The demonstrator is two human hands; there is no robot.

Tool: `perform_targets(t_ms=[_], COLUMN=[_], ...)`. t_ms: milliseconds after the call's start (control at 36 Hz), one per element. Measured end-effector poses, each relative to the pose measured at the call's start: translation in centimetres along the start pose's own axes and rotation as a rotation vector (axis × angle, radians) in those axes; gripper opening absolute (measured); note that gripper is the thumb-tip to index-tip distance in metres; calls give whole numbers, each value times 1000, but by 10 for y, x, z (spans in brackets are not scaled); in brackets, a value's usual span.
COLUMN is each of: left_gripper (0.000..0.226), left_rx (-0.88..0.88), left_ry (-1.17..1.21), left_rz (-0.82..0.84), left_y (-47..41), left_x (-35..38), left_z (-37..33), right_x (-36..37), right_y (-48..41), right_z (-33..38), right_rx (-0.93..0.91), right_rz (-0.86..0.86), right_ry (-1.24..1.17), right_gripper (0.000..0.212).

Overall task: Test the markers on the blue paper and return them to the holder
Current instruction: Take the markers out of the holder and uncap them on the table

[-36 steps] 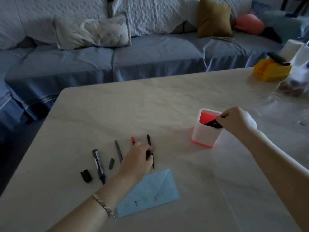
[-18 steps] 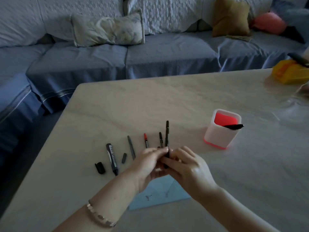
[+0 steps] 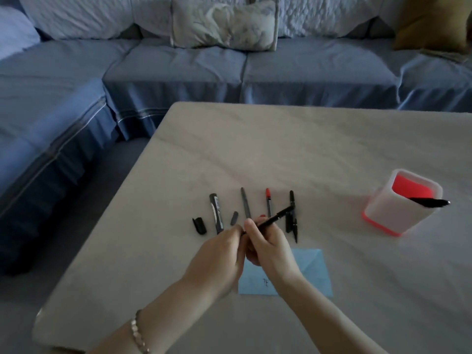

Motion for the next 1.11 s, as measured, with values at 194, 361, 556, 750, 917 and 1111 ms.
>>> perform_targets(t_ms=[194, 361, 556, 750, 917, 1111], left_gripper=[30, 32, 14, 12, 11, 14], left_rx=[37, -128, -484, -727, -793, -689], left_ry=[46, 34, 248, 500, 719, 373], left_rz=[-39, -12, -45, -305, -398, -365], left_y=[8, 16, 43, 54, 45, 36], left_x=[-15, -29, -49, -45, -31, -29], left_z=[18, 36, 101, 120, 124, 136], right_x=[26, 36, 24, 66, 117, 116], right_y=[-5, -12, -32, -59, -73, -70], right_z=[2, -1, 6, 14, 2, -16], right_rx=[-31, -50, 321, 186, -10, -128], right_rz=[73, 55, 76, 394, 384, 234], right_ry=[-83, -29, 45, 835, 1274, 1405], right_gripper=[32, 32, 27, 24, 26, 32])
Point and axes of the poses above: each hand's wrist, its own y-axis away from the middle knuckle, its own x-axis out of the palm, z = x × y, the point moved 2 cm from there along -y, towards the middle knuckle, and after that the axes turned 6 degrees about x, right-handed, at the moved point
